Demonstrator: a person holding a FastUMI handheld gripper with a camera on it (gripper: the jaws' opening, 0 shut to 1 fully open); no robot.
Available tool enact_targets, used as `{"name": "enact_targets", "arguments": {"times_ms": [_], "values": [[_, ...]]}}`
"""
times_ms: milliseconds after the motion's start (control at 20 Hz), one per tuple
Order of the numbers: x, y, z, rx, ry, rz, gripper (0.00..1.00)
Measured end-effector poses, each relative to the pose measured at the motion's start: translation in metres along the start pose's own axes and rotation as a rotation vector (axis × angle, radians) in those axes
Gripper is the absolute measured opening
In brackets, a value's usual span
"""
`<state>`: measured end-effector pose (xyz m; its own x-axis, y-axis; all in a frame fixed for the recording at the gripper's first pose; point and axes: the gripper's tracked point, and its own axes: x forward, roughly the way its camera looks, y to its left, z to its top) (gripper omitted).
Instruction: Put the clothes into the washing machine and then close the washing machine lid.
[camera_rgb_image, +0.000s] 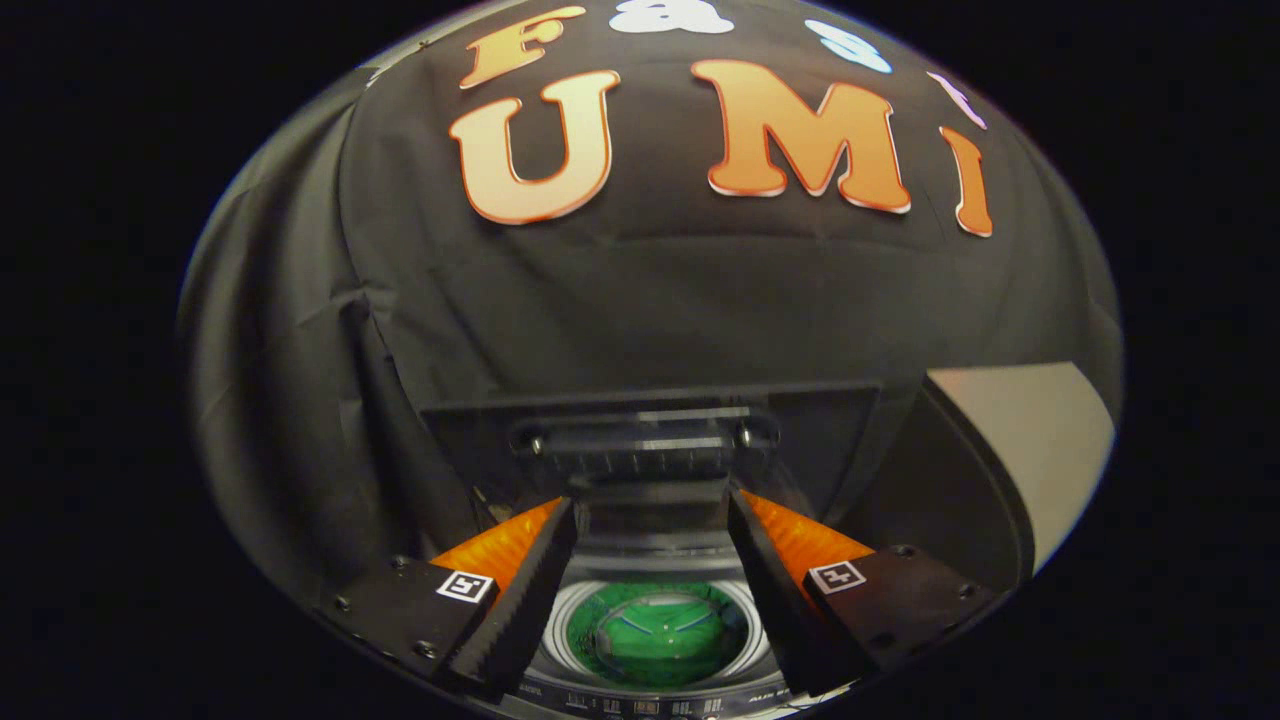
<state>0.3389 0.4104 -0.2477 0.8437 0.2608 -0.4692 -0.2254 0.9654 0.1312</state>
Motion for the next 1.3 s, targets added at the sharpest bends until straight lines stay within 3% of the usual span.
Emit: {"name": "enact_targets", "arguments": {"times_ms": [200, 400, 750, 1300], "values": [[0.021, 0.003, 0.049, -0.001, -0.050, 0.005, 0.98], [0.054, 0.001, 0.068, 0.026, -0.074, 0.012, 0.99], [0.091, 0.000, 0.057, 0.010, -0.019, -0.012, 0.98], [0.067, 0.001, 0.043, -0.014, -0.064, -0.032, 0.99]]}}
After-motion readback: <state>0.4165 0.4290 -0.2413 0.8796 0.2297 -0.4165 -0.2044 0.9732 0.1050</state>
